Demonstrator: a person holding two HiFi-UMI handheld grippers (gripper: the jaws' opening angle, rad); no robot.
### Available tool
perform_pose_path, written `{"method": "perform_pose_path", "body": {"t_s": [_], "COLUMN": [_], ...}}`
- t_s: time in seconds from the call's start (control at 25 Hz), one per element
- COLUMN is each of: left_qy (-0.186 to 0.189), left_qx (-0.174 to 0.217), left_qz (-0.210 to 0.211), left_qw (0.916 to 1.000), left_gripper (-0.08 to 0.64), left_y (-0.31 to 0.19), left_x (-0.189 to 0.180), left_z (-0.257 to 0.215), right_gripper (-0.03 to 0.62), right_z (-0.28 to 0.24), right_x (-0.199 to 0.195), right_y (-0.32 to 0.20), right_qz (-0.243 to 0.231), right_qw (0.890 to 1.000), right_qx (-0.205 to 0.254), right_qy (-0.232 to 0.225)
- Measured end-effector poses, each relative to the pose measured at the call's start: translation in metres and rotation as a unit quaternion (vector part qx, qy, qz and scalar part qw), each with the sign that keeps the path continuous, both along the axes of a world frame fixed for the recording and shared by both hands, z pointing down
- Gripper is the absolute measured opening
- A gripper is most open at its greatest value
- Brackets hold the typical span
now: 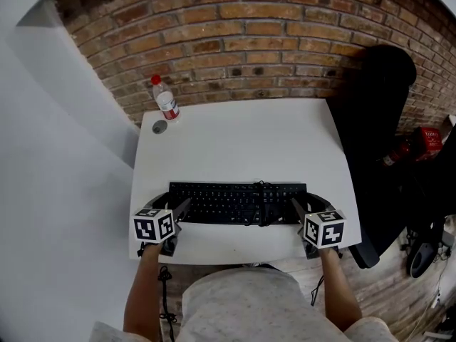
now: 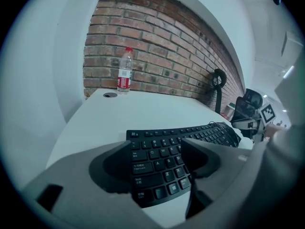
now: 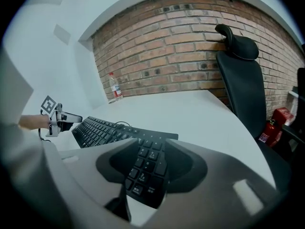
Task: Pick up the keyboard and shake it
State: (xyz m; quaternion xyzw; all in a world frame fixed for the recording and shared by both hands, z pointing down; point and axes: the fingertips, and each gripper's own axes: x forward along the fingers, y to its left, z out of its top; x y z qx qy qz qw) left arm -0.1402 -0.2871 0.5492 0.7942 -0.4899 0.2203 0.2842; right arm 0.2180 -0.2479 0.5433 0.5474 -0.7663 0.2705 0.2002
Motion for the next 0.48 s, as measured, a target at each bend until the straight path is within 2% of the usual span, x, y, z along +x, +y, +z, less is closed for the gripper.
{"method": "perform_pose_path", "body": {"t_s": [0.2, 0.48], "left_qy": [-0.007, 0.004], "left_qx": [-0.017, -0.032], "left_qz": [-0.002, -0.021], "left_qw": [0.9998, 0.9993], "left_gripper": [0.370, 0.413], "left_y": [-0.008, -0.012], "left_x": [0.001, -0.011], "left_z": [0.009, 0.013], "right_gripper": [0.236, 0.307], "right_z": [0.010, 0.023], "right_x": [0.011, 0.011], "right_y": [-0.007, -0.015], "right_qz": [-0.010, -0.009], "right_qw": [1.000, 0.997], "right_qx": [-0.022, -0.059], "right_qy": [-0.014, -0.054]}}
